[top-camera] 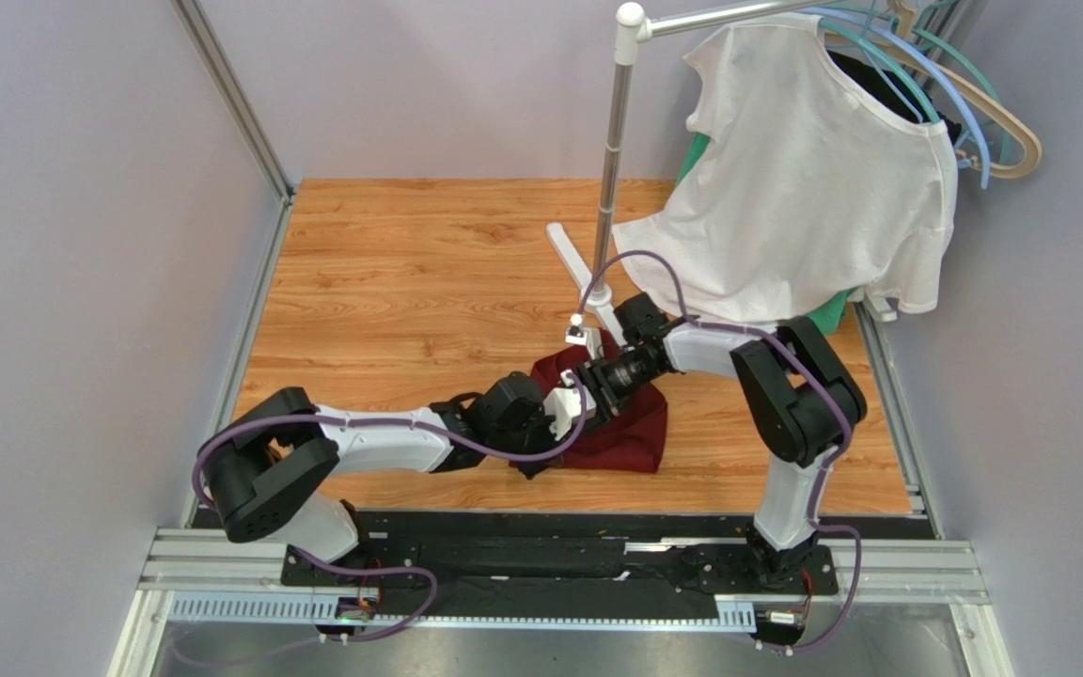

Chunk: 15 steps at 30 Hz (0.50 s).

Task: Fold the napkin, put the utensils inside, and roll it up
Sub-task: Roll the napkin at the center of the board.

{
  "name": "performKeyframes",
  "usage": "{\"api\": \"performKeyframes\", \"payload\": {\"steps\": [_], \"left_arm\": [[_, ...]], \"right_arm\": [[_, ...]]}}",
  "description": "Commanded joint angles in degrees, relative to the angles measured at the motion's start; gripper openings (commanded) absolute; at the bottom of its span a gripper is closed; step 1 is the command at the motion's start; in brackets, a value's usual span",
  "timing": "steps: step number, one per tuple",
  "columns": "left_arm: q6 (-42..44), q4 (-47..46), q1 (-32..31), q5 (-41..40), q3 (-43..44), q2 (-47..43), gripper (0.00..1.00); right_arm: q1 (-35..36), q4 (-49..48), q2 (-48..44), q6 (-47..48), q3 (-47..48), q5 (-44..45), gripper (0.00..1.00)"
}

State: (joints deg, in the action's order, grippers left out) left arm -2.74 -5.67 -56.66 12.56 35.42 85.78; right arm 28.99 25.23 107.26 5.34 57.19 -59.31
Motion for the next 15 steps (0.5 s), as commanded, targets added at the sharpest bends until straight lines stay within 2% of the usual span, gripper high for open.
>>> {"api": "performKeyframes", "payload": {"steps": [1, 7, 8, 11, 12, 15], "left_arm": [[-0.60, 3.74, -0.55, 1.07, 0.35, 1.85, 0.11], [-0.95, 4.62, -0.46, -0.25, 0.97, 2.55, 0.11], [-1.04, 4.62, -0.29, 0.01, 1.05, 2.38, 0.11], [-1.39, 4.53, 0.50, 1.23, 0.97, 2.38, 0.11], [-1.39, 4.53, 0.76, 1.68, 1.05, 2.46, 0.11], [-1.30, 4.79, 2.17, 4.40, 1.75, 3.17, 0.11]], "right_arm": [[-4.55, -4.93, -8.03, -6.03, -2.52, 4.98, 0.41], [-9.39, -5.19, -17.69, -16.58, -9.70, 21.49, 0.42], [-11.13, -6.59, -19.44, -21.55, -11.38, 23.86, 0.42], [-16.24, -9.32, -30.15, -29.21, -19.64, 28.62, 0.42], [-17.03, -9.76, -36.97, -29.86, -21.31, 31.33, 0.42], [-15.47, -9.85, -48.78, -27.24, -25.19, 36.08, 0.42]]}}
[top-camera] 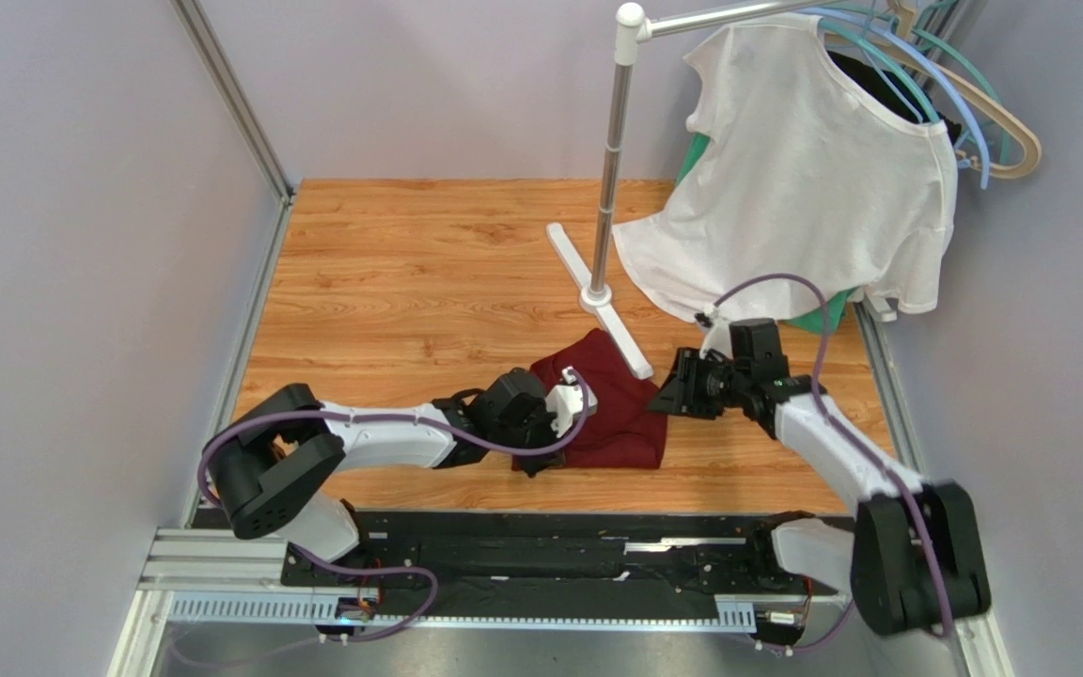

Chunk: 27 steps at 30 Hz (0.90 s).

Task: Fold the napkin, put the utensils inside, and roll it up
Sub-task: Roll the napkin at the center of the board.

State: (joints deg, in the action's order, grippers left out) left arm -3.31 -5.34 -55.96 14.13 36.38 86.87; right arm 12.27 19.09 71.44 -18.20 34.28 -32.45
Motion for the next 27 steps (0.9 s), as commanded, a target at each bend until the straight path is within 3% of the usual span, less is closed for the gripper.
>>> {"api": "performKeyframes", "payload": {"steps": [1, 6, 10, 13, 22, 27], "left_arm": [[-0.73, 5.07, 1.91, 4.31, 1.06, 2.25, 0.11], [-0.12, 10.08, 4.80, 7.66, 4.74, 5.23, 0.11], [0.85, 15.18, 7.44, 12.05, 8.35, 8.13, 0.11], [1.20, 16.33, 9.38, 15.30, 9.58, 9.28, 0.11], [2.43, 21.86, 13.51, 23.65, 14.06, 13.06, 0.11], [2.96, 25.99, 15.09, 24.63, 17.93, 14.38, 0.10]], "right_arm": [[4.83, -2.49, -19.95, -2.04, -2.81, 11.51, 0.42], [21.27, -4.32, -29.34, 5.44, -5.63, 27.58, 0.44], [34.63, -8.97, -25.49, 10.10, -6.42, 34.88, 0.45], [39.56, -9.43, -20.21, 12.39, -4.67, 39.29, 0.45], [45.47, -9.25, -11.68, 16.61, -0.72, 41.85, 0.46], [46.61, -2.93, -4.92, 26.36, 6.57, 41.50, 0.47]]}}
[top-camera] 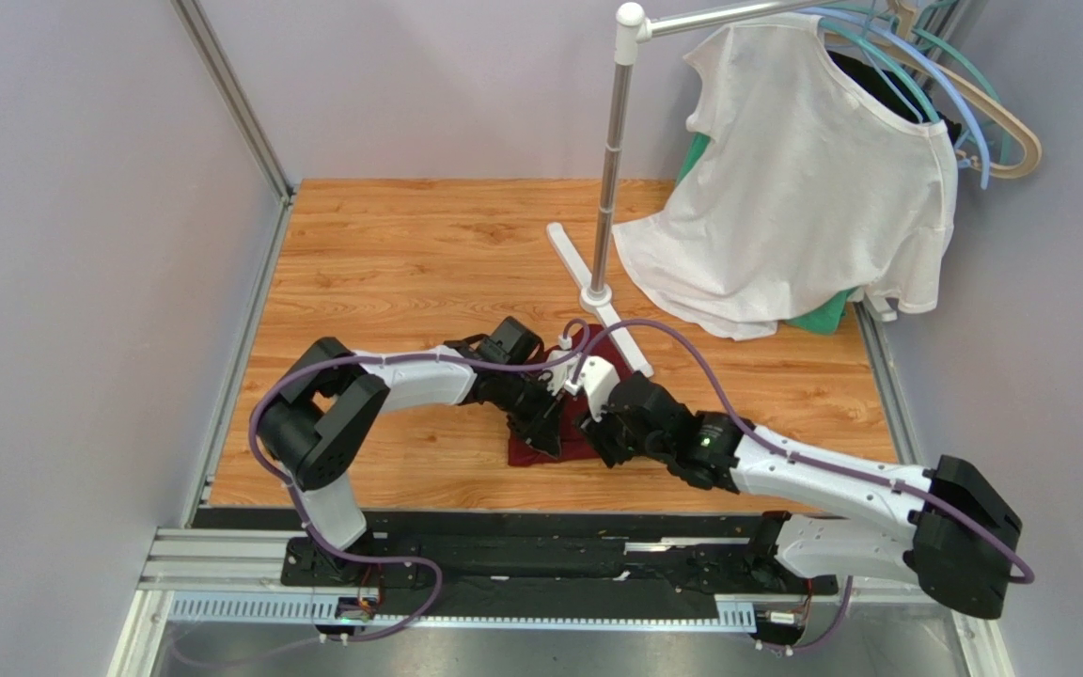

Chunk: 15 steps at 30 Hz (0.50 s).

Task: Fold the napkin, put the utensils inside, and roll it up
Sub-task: Roll the napkin at the center of the board.

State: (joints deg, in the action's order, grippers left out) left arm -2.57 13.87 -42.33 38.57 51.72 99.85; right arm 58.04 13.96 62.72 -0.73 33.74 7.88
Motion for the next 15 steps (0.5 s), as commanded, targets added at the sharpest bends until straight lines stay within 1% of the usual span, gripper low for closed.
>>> {"api": "performKeyframes", "payload": {"steps": [1, 3, 7, 15], "left_arm": [[2.22, 7.83, 1.63, 0.45, 2.94, 1.74, 0.10], [2.48, 8.98, 1.98, 1.07, 3.99, 1.92, 0.09], [3.61, 11.79, 2.16, 1.86, 5.84, 2.89, 0.09], [4.68, 16.10, 2.78, 3.09, 9.18, 5.35, 0.09]], "right_arm": [[0.85, 4.22, 5.47, 10.21, 8.00, 0.65, 0.47], [0.85, 5.03, 6.27, 12.68, 9.42, -2.32, 0.48], [1.28, 7.23, 9.08, 13.91, 9.86, -6.47, 0.49], [2.87, 4.15, 11.19, 15.58, 6.78, -5.24, 0.49]]}}
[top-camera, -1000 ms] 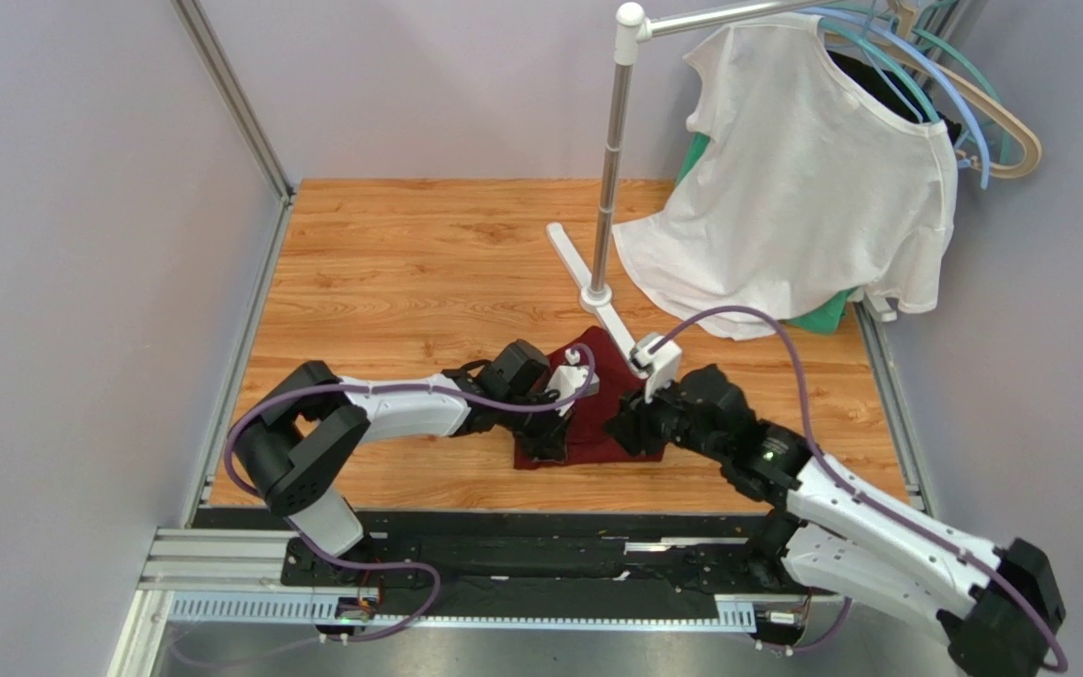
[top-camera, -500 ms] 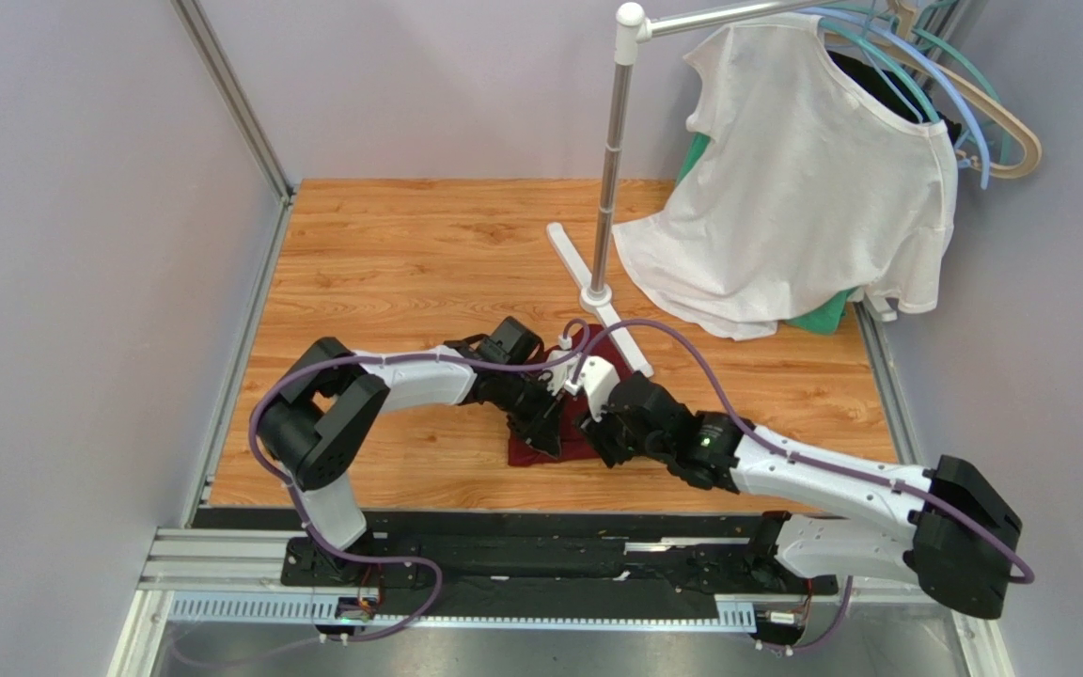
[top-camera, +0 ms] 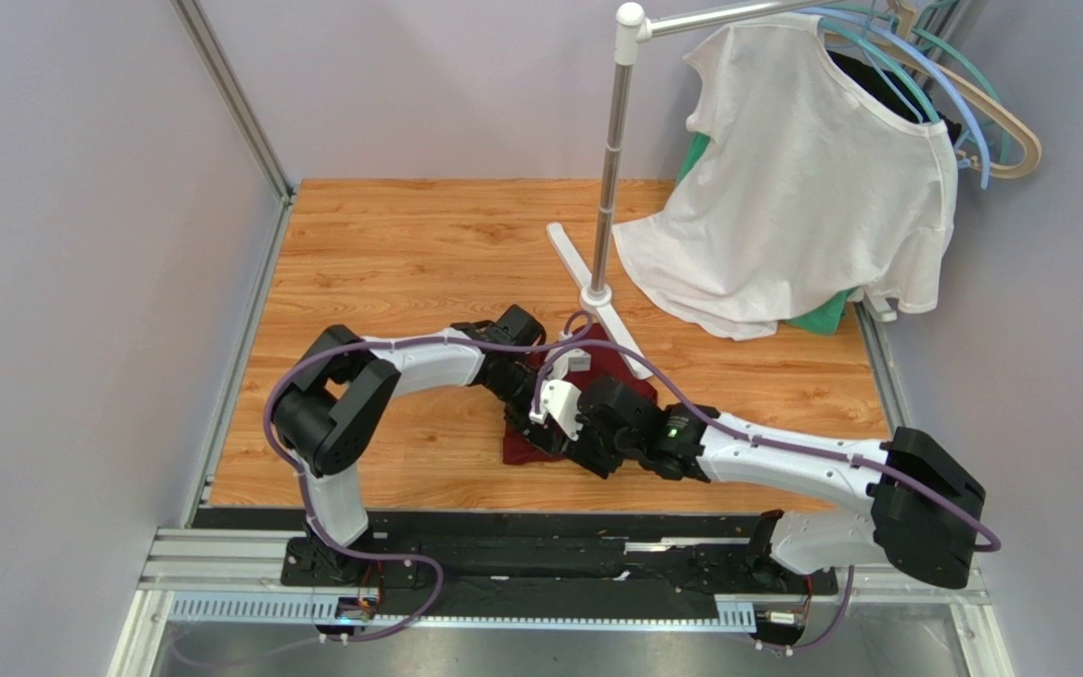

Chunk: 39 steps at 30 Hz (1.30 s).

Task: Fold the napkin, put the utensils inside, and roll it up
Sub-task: Roll the napkin at the center of the board.

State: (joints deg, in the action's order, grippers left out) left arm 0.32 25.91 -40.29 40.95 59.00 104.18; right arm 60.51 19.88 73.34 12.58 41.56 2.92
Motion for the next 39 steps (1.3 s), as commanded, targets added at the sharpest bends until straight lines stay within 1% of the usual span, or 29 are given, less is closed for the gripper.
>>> {"api": "performKeyframes", "payload": {"steps": [1, 4, 12, 15, 17, 25, 31, 39], "left_arm": [[1.71, 4.06, 1.00, 0.89, 1.91, 1.11, 0.09], [1.97, 4.32, 1.09, 1.32, 2.08, 1.46, 0.08], [2.58, 5.29, 1.27, 1.50, 3.05, 2.08, 0.08], [2.93, 5.99, 1.36, 1.33, 3.66, 2.08, 0.08], [3.02, 6.34, 1.36, 1.24, 3.92, 2.08, 0.07], [2.85, 6.61, 1.27, 0.98, 4.01, 2.17, 0.07], [3.20, 6.87, 1.27, 1.06, 4.10, 2.25, 0.07], [3.11, 7.05, 1.36, 1.15, 4.10, 2.08, 0.06]], "right_arm": [[0.48, -1.86, 0.84, 2.71, -1.13, -0.37, 0.49], [0.75, -2.30, 2.68, 3.68, -1.39, -0.72, 0.49], [1.45, -5.81, 6.72, 6.58, -1.04, 2.44, 0.49], [1.45, -5.03, 8.83, 7.81, 0.18, 2.00, 0.49], [1.80, -4.76, 10.50, 8.60, 0.80, 3.23, 0.48], [3.47, -6.52, 7.70, 11.67, 0.80, 6.83, 0.48], [6.19, -7.31, 6.73, 12.29, 0.54, 8.85, 0.48], [6.64, -9.15, 10.94, 12.73, 1.16, 7.81, 0.47]]}}
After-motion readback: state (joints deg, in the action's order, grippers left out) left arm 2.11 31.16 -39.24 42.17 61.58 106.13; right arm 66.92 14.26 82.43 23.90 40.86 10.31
